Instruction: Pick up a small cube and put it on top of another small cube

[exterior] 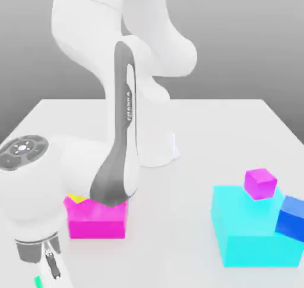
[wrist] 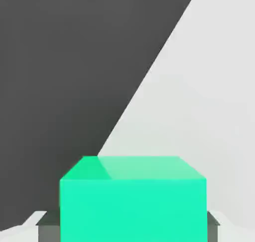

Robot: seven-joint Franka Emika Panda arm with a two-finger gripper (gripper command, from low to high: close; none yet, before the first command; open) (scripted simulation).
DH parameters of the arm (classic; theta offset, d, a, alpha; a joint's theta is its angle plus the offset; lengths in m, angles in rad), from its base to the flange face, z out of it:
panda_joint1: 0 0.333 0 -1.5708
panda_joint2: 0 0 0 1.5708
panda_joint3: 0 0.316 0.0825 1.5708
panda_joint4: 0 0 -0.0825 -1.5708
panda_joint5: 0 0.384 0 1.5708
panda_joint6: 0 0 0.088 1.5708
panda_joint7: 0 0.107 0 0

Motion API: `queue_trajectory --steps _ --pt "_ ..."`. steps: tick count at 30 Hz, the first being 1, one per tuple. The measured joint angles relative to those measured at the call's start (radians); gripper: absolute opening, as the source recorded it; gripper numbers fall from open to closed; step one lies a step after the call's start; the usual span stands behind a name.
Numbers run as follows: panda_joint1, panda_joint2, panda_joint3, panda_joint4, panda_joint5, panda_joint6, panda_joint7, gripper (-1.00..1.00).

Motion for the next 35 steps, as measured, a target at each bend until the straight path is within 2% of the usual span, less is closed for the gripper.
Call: queue_trajectory --steps 5,18,27,32,33,35 --pt "0.05 -0.162 0.009 -0.05 0.004 -0.11 0.074 -1.0" --pt "0.418 -0.57 0.206 -0.284 0.075 -0.265 0.685 -1.0" --pt "0.551 -0.822 0.413 -0.449 0.097 -0.356 1.133 -1.0" --pt "0.546 -0.715 0.461 -0.508 0.061 -0.194 1.209 -1.0" --pt "0.544 -0.693 0.465 -0.516 0.056 -0.165 1.215 1.0" --pt "0.544 -0.693 0.465 -0.516 0.056 -0.165 1.215 1.0"
